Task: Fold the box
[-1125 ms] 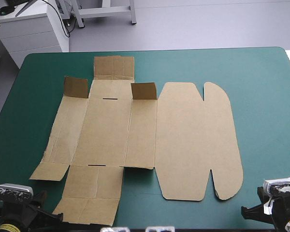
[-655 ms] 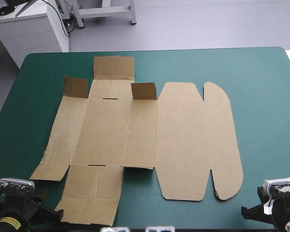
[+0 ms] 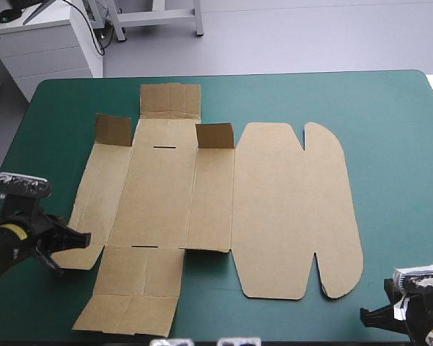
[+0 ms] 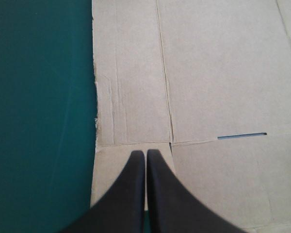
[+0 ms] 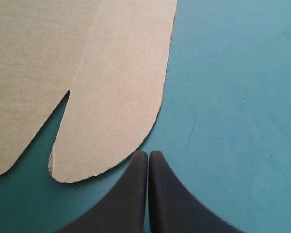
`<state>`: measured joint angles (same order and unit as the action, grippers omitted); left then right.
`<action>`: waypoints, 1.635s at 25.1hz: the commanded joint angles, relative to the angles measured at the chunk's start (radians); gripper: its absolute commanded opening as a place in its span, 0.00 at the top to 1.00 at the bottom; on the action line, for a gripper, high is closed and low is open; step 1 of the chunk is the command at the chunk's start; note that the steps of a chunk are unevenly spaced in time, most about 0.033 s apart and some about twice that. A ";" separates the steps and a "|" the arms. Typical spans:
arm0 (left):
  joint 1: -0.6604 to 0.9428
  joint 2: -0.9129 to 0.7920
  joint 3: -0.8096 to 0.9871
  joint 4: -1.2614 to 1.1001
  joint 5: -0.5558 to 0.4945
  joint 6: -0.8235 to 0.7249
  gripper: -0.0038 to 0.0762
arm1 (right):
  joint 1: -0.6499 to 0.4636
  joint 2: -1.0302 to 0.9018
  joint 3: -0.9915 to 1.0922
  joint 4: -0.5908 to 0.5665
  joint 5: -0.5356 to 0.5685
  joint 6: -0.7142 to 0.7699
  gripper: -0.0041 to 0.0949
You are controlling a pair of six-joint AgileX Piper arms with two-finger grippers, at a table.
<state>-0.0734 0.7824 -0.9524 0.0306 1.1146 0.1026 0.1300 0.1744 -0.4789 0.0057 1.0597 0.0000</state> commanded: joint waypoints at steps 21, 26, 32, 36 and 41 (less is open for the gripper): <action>0.698 0.660 -0.263 -0.771 0.105 0.542 0.96 | -0.010 0.012 -0.024 -0.006 -0.053 -0.006 0.96; 0.799 0.723 -0.261 -0.754 0.178 0.618 0.96 | -0.010 0.012 -0.024 -0.006 -0.053 -0.006 0.96; 0.801 0.817 -0.261 -0.695 0.180 0.647 0.96 | -0.010 0.012 -0.024 -0.006 -0.053 -0.006 0.96; 0.799 0.859 -0.261 -0.684 0.180 0.651 0.94 | -0.010 0.012 -0.024 -0.006 -0.053 -0.006 0.96; 0.790 0.883 -0.261 -0.680 0.180 0.624 0.58 | -0.010 0.012 -0.024 -0.006 -0.053 -0.006 0.96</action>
<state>0.7247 1.6949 -1.1832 -0.6070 1.2083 0.7438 0.1300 0.1744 -0.4778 0.0057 1.0619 0.0000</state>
